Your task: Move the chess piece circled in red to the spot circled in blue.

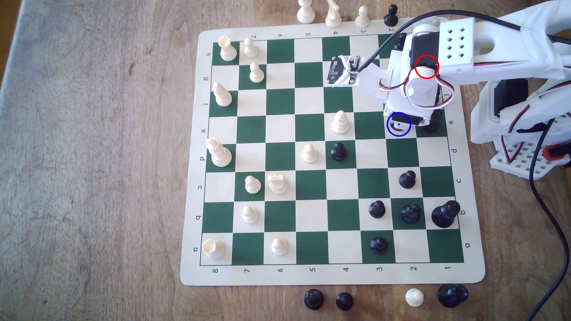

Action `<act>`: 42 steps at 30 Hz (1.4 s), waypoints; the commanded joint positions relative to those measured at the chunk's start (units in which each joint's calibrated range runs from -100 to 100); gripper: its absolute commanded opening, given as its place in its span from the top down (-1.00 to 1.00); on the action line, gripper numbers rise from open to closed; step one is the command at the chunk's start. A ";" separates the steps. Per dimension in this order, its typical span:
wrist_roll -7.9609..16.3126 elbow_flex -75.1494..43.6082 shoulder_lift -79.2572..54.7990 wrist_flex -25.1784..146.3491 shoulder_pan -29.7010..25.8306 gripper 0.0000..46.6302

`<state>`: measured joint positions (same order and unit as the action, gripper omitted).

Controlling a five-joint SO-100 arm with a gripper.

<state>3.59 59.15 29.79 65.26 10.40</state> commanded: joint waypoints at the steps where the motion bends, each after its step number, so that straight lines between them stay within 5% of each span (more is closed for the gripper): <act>1: -0.34 -0.04 0.09 0.26 -0.35 0.53; 4: -0.24 -0.13 0.52 0.34 -0.03 0.30; 18: -0.29 -0.22 7.23 -0.72 3.09 -0.14; 42: -0.29 -3.30 30.99 21.15 -1.44 -0.24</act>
<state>3.25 56.98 55.59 83.75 10.18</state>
